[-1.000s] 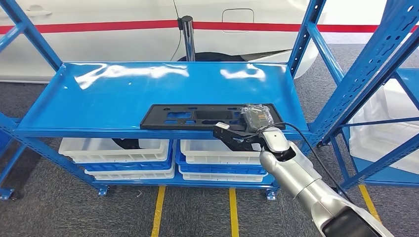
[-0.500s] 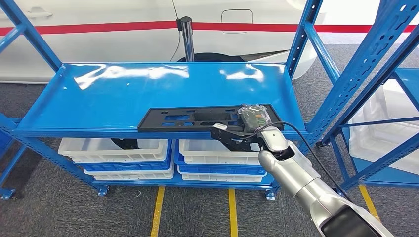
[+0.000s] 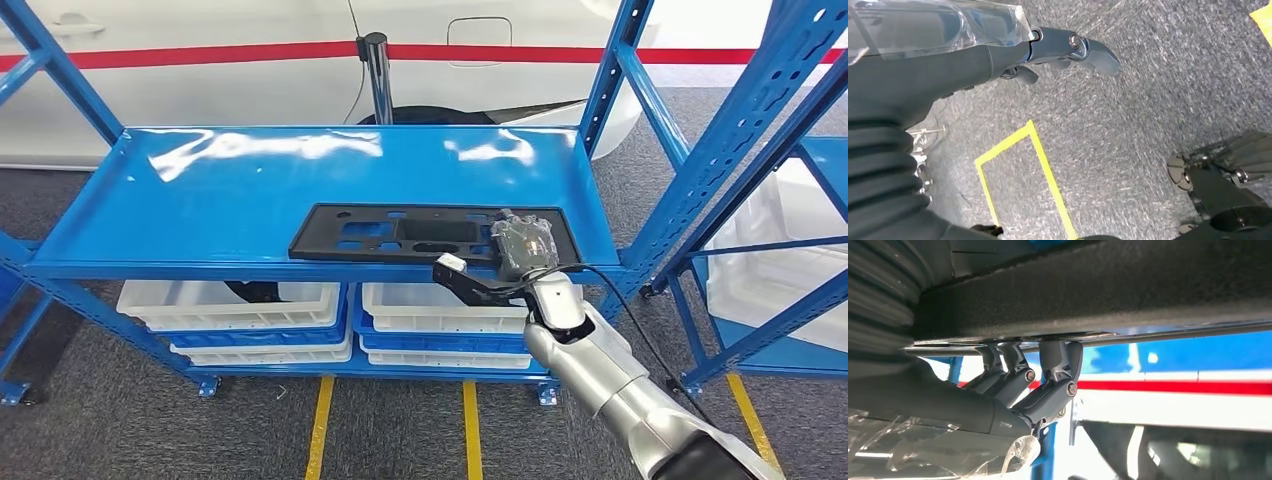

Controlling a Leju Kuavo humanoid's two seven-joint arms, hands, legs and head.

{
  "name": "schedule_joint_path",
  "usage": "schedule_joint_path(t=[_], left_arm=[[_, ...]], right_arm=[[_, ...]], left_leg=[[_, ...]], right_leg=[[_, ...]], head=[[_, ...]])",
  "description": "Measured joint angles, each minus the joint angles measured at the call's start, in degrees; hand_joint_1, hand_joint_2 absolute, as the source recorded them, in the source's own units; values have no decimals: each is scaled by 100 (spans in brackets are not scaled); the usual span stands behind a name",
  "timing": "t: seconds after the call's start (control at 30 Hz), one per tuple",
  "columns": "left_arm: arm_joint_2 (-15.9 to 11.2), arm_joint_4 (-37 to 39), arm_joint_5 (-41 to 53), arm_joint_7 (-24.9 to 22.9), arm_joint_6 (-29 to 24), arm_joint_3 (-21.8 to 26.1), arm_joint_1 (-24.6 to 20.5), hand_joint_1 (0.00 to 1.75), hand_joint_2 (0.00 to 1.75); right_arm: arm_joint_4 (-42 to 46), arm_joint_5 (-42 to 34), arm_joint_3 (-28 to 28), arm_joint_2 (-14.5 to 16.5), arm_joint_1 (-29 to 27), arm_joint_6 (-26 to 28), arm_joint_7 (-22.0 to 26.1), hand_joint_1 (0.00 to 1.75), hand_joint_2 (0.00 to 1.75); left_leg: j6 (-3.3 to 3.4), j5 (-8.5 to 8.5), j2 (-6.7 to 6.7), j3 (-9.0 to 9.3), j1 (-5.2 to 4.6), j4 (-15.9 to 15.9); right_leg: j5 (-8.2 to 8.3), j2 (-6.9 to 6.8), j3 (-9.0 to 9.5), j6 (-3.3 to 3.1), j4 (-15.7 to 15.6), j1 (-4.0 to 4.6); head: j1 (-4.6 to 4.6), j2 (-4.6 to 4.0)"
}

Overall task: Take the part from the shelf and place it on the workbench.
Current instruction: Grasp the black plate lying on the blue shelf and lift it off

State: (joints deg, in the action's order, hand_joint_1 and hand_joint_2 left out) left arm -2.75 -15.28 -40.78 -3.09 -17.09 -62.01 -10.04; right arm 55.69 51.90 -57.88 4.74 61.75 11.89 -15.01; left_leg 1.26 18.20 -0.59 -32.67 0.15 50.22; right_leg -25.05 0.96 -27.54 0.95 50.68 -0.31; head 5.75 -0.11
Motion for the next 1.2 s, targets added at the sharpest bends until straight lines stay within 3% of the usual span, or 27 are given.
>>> schedule_joint_path(t=[0.37, 1.2], left_arm=[[0, 0, 157, 34, -1, -4, -59, 0, 175], [0, 0, 269, 74, -82, -10, -63, 0, 175]], right_arm=[[379, 299, 317, -184, -337, 168, 72, 175, 175], [688, 633, 516, -309, -529, 271, 98, 175, 175]], left_leg=[[-1, 0, 2, 0, 0, -1], [-1, -1, 2, 4, 4, -2]], right_leg=[[0, 1, 0, -1, 0, 0], [1, 1, 5, -2, 1, 3]], head=[[0, 0], [0, 0]])
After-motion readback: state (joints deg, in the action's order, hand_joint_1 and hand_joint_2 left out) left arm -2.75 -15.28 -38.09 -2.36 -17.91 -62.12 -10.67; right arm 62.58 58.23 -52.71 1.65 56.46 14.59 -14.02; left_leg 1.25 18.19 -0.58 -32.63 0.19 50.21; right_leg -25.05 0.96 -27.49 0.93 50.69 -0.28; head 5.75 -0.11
